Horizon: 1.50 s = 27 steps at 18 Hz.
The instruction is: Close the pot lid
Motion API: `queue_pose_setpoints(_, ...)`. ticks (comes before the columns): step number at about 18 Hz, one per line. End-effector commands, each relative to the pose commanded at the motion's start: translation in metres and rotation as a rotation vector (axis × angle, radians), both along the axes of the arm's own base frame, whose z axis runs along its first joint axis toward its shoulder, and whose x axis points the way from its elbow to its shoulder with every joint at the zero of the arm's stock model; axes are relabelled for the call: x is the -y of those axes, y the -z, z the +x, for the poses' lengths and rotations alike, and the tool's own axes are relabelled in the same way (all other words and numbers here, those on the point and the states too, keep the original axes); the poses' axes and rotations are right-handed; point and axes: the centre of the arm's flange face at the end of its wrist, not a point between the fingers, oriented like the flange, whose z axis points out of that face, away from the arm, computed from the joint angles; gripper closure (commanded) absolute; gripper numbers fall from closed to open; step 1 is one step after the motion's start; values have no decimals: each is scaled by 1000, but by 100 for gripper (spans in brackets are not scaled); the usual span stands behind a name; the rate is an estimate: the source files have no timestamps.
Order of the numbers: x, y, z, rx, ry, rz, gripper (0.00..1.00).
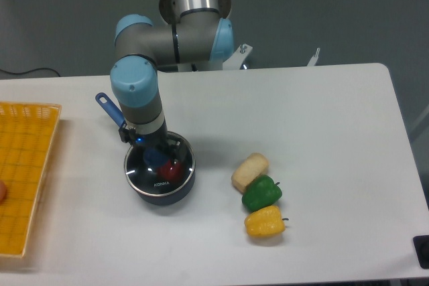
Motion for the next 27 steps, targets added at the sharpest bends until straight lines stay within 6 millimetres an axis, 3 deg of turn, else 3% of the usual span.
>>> queue_pose_setpoints(3, 0, -12, -8, -16, 9, 15, 0)
queue_pose_setpoints(7, 8, -27, -19, -96, 189, -20, 0)
queue_pose_setpoints(13, 13, -45, -55, -113, 148, 5, 0)
queue_pose_setpoints(15, 23, -43, -75, -103, 141, -14, 0)
queue_pose_setpoints(19, 52, -51, -119, -102, 464, -54, 0)
queue_pose_setpoints(23, 77, -63, -168, -80, 653, -84, 0)
queue_pose_setpoints(27, 106, -70, -224, -49, 702, -98, 0)
